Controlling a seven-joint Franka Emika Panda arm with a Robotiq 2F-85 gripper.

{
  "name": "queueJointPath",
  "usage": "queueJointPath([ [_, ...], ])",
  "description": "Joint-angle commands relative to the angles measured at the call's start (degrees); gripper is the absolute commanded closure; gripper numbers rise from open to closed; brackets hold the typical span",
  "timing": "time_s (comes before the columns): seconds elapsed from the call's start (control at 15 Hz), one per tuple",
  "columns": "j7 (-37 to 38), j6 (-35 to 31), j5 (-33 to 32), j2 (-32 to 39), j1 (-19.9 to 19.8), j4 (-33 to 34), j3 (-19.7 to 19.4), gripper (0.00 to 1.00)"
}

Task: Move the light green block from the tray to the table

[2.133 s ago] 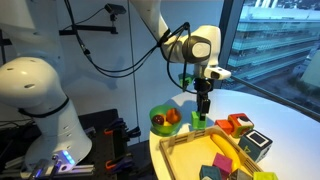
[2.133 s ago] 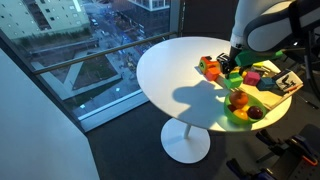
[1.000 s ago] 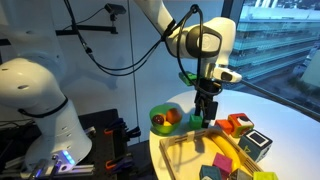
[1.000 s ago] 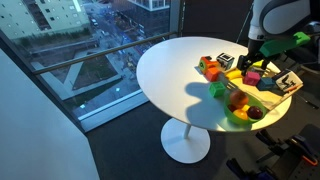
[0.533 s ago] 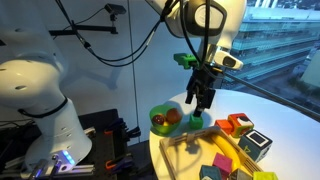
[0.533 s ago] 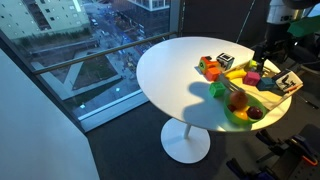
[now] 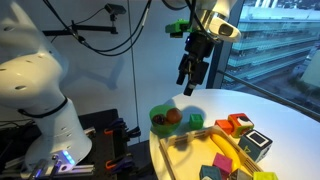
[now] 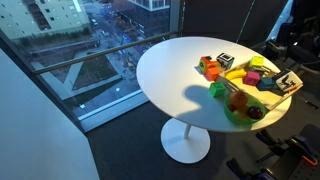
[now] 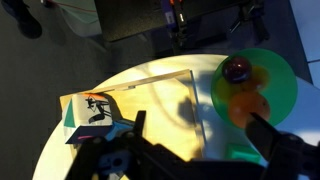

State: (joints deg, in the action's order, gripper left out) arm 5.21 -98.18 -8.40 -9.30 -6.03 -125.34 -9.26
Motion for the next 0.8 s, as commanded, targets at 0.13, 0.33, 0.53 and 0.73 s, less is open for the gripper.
queueJointPath([
  [0.13,-4.79,0.48,3.02,-7.41,-0.63,-0.4,-0.02,0.0],
  [0.33,-8.2,-0.71,4.97,-10.66,-0.47,-1.07,-0.53,0.0],
  [0.53,-11.11,-1.15,6.25,-12.78,-0.37,-1.27,-1.0,0.0],
  [0.73,-10.09,-0.24,5.15,-11.91,-0.57,-0.3,-0.33,0.0],
])
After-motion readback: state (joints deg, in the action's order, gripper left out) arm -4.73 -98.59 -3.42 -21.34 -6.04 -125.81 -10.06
